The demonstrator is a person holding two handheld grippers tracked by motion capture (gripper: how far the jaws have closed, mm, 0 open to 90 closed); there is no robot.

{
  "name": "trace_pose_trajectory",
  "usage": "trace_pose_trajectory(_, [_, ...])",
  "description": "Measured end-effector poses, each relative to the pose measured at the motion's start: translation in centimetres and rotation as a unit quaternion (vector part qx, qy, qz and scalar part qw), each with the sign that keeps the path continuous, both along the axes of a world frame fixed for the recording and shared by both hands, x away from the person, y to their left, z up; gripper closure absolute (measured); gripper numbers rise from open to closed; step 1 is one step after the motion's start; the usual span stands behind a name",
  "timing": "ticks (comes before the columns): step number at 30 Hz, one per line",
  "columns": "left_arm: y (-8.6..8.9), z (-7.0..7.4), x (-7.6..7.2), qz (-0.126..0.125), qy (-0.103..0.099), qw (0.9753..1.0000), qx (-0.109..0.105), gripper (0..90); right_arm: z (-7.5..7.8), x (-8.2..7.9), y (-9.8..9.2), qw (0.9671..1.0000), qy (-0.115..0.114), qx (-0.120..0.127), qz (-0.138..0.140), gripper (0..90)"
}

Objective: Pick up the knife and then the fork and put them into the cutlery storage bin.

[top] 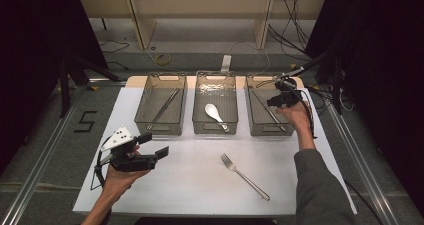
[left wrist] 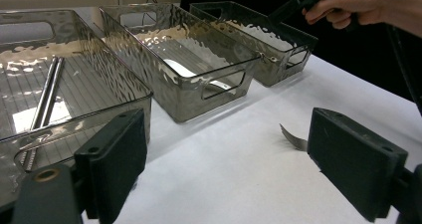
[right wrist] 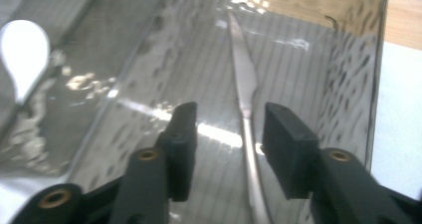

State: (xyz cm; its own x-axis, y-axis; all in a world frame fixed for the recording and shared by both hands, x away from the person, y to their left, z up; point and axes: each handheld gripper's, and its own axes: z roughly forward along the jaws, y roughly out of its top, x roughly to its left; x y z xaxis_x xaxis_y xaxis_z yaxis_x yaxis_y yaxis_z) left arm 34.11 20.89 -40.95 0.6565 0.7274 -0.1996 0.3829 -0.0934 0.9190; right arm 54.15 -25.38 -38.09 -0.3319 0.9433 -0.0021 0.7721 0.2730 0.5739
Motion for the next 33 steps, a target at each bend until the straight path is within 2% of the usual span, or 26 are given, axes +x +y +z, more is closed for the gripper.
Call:
trace_pose_trajectory(3, [0.0, 0.0, 0.0, 0.000, -0.001, 1.0000, -0.001, 15.3, 1.2, -0.8, 0.6, 0.9994, -0.006, 0.021, 0.026, 47.2])
trace_pose_trajectory(4, [0.0, 0.0, 0.0, 0.000, 0.000, 1.0000, 0.001, 15.3, 1.5, -1.2, 1.0, 0.9992, -0.006, 0.021, 0.034, 44.8])
trace_pose_trajectory(7, [0.0, 0.0, 0.0, 0.000, 0.000, 1.0000, 0.000, 15.3, 2.2, -2.6, 2.1, 0.9969, 0.009, 0.030, 0.073, 39.4])
trace_pose_trajectory(9, [-0.1, 0.0, 0.0, 0.000, 0.000, 1.0000, 0.000, 15.3, 2.4, -3.8, 2.9, 0.9940, 0.018, 0.027, 0.104, 37.0])
trace_pose_trajectory(15, [-0.1, 0.0, 0.0, 0.000, 0.001, 1.0000, 0.000, 15.3, 3.2, -7.7, 5.1, 0.9837, 0.015, 0.033, 0.176, 34.9])
trace_pose_trajectory(19, [-0.1, 0.0, 0.0, -0.001, 0.000, 1.0000, 0.000, 15.3, 3.1, -9.7, 6.1, 0.9797, 0.015, 0.030, 0.198, 33.2])
trace_pose_trajectory(25, [-0.1, 0.0, 0.0, 0.000, 0.001, 1.0000, 0.000, 15.3, 2.4, -11.5, 6.6, 0.9784, 0.013, 0.021, 0.205, 31.2])
trace_pose_trajectory(31, [-0.1, -0.1, 0.0, -0.001, 0.001, 1.0000, 0.000, 15.3, 1.5, -13.7, 7.3, 0.9728, 0.020, 0.021, 0.230, 30.7])
trace_pose_trajectory(33, [-0.2, -0.1, 0.0, -0.002, 0.001, 1.0000, 0.000, 15.3, 1.0, -14.2, 7.7, 0.9700, 0.022, 0.023, 0.241, 31.1])
